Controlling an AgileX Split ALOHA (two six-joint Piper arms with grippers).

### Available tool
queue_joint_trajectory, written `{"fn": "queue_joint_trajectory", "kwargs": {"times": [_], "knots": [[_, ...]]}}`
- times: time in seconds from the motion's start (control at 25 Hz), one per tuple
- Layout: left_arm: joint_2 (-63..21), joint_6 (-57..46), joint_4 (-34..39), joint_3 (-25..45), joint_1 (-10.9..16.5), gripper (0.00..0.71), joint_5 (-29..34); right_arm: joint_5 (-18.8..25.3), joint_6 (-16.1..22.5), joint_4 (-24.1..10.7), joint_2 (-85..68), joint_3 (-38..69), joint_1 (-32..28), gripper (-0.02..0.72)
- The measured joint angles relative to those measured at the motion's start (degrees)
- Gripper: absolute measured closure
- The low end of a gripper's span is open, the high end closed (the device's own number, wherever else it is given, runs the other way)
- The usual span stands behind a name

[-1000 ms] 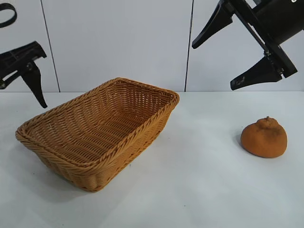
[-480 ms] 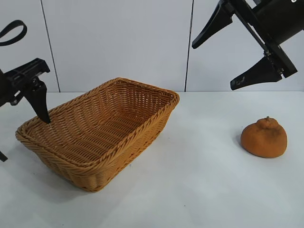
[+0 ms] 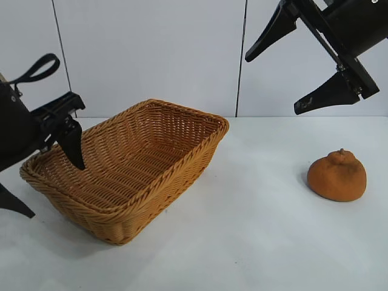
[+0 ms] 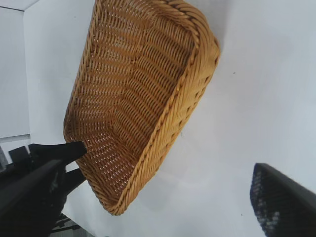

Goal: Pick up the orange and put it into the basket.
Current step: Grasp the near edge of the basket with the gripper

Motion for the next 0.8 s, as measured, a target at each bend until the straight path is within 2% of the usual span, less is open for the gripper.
{"fn": "queue_joint_trajectory", "kwargs": {"times": [0.16,0.28,0.36,0.56,0.6,0.8], "knots": [[5.1,0.0,-0.6,0.0,0.0,0.154,-5.6,0.0,0.0,0.0,0.0,0.0,0.0,0.010],[6.8,0.0,-1.4,0.0,0.0,0.172,-6.9,0.0,0.0,0.0,0.0,0.0,0.0,0.010],[6.8,0.0,-1.6,0.0,0.0,0.254,-6.9,0.0,0.0,0.0,0.0,0.0,0.0,0.010],[6.7,-0.3,-2.2,-0.1,0.0,0.599,-4.7,0.0,0.0,0.0,0.0,0.0,0.0,0.010],[6.5,-0.6,-2.5,-0.3,0.0,0.625,-4.1,0.0,0.0,0.0,0.0,0.0,0.0,0.010],[5.1,0.5,-2.2,-1.8,0.8,0.625,-1.4,-0.1,0.0,0.0,0.0,0.0,0.0,0.010]]}}
